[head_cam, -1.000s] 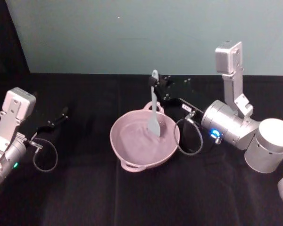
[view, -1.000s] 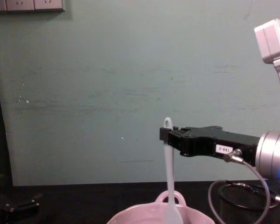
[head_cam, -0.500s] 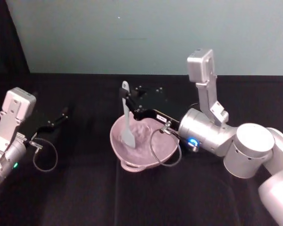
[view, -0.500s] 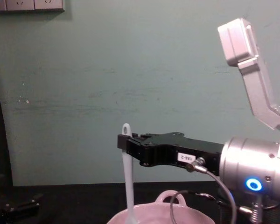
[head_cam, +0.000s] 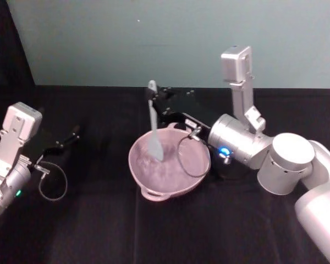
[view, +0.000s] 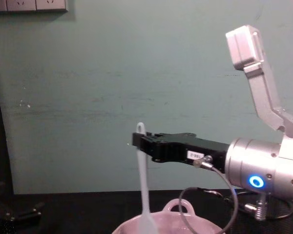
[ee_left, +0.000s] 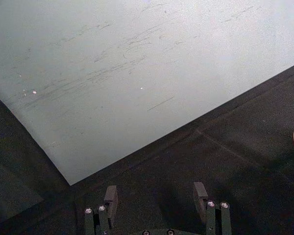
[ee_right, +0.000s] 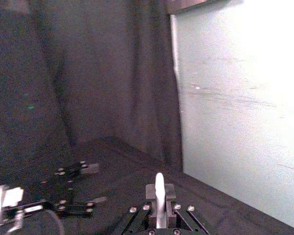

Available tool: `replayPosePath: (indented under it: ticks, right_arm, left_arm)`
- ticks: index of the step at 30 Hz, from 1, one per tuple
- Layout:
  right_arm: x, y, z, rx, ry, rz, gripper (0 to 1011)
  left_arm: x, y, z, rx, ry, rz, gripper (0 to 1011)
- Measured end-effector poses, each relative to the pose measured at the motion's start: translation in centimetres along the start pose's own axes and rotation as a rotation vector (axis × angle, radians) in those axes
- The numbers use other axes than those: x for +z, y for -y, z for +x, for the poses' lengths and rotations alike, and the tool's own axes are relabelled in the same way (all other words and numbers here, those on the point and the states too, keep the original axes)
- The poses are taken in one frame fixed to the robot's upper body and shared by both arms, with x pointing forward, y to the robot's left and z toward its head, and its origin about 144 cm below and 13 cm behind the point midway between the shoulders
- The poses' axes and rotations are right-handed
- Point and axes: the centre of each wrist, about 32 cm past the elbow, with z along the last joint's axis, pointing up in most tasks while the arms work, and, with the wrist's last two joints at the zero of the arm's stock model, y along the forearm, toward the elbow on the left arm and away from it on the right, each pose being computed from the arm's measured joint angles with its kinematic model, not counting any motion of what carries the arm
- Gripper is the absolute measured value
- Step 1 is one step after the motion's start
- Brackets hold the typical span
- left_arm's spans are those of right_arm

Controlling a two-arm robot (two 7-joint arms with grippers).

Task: Use the one hand to pick up the spoon and stir the clear water in the bowl.

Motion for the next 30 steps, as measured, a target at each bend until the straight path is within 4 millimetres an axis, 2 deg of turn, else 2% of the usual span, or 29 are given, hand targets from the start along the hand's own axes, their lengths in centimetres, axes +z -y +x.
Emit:
replayPosePath:
  ticks: [9, 16, 24, 30]
  right_arm:
    - [0.5, 2.6, 1.7, -0.086, 0.013, 0.006, 110]
    - [0.9, 3.8, 1.7, -0.095, 0.027, -0.003, 110]
    - [0.9, 4.0, 0.3, -0.044, 0.034, -0.038, 110]
    - [1.1, 3.3, -1.8, 0.043, 0.021, -0.037, 110]
  left_arm:
    - [0.0, 0.0, 0.0, 0.000, 0.000, 0.000, 1011]
    - [0.0, 0.0, 0.0, 0.000, 0.000, 0.000, 1011]
    - [0.0, 0.0, 0.0, 0.000, 0.000, 0.000, 1011]
    - [0.0, 0.0, 0.0, 0.000, 0.000, 0.000, 1011]
